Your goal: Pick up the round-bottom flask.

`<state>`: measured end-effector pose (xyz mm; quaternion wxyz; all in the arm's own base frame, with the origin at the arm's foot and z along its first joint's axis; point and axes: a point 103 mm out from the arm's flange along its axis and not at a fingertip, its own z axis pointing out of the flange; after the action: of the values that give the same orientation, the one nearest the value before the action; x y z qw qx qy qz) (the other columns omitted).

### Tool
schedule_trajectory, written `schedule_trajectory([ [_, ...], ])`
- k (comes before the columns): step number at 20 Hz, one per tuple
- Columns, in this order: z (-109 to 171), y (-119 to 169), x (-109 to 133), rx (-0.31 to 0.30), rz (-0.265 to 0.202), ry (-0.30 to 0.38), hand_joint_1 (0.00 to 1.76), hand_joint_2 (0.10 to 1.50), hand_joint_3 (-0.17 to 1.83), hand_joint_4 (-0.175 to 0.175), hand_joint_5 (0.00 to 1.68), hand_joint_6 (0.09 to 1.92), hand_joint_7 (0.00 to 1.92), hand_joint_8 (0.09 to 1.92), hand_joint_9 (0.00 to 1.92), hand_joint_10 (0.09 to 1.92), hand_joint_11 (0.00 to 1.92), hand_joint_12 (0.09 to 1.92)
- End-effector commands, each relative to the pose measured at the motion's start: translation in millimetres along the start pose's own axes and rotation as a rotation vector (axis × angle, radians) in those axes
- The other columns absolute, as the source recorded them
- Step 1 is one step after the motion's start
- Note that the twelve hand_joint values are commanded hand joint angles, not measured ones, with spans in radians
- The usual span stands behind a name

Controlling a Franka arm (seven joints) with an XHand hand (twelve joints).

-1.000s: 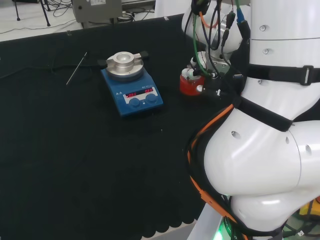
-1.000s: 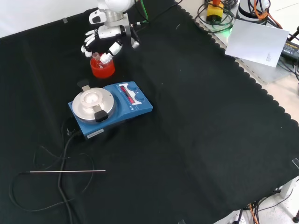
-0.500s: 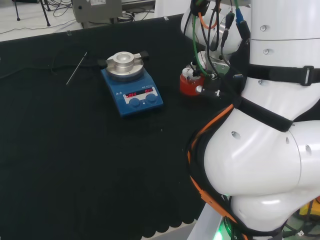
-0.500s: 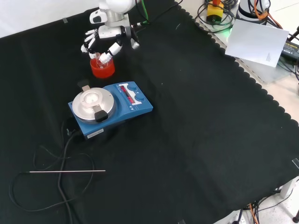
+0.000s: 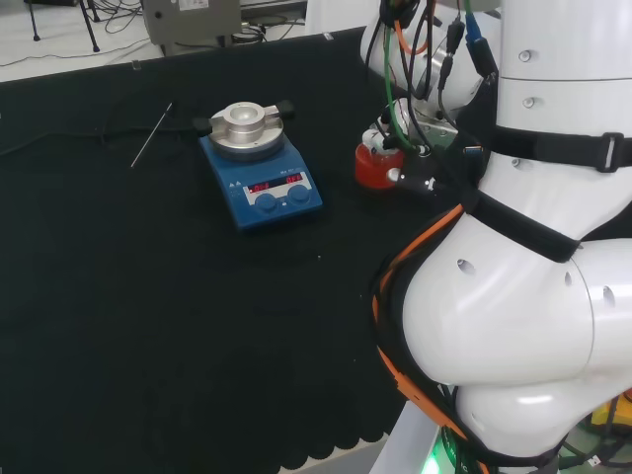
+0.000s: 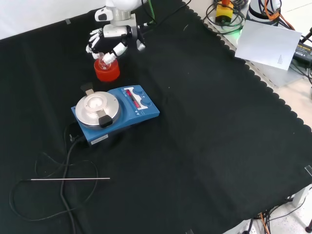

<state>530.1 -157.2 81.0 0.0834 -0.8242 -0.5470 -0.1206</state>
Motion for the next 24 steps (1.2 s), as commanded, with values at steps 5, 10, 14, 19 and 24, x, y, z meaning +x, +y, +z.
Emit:
schedule_trajectory([
  [5,-23,-4,5,-0.027,-0.013,0.021,1.08,1.15,-0.17,0.11,1.08,0.89,0.53,0.6,0.67,0.59,0.28,1.29],
  [10,-43,-12,17,-0.046,-0.034,0.022,1.08,1.15,-0.17,0.102,1.09,0.89,0.54,0.6,0.68,0.58,0.3,1.28],
  [14,-57,-18,26,-0.057,-0.048,0.03,1.09,1.14,-0.17,0.095,1.1,0.88,0.55,0.59,0.68,0.58,0.31,1.28],
  [19,-73,-22,34,-0.074,-0.051,0.048,1.09,1.14,-0.17,0.094,1.1,0.87,0.55,0.59,0.69,0.57,0.31,1.28],
  [24,-85,-23,38,-0.085,-0.064,0.059,1.09,1.14,-0.17,0.092,1.1,0.87,0.55,0.59,0.69,0.57,0.32,1.28],
])
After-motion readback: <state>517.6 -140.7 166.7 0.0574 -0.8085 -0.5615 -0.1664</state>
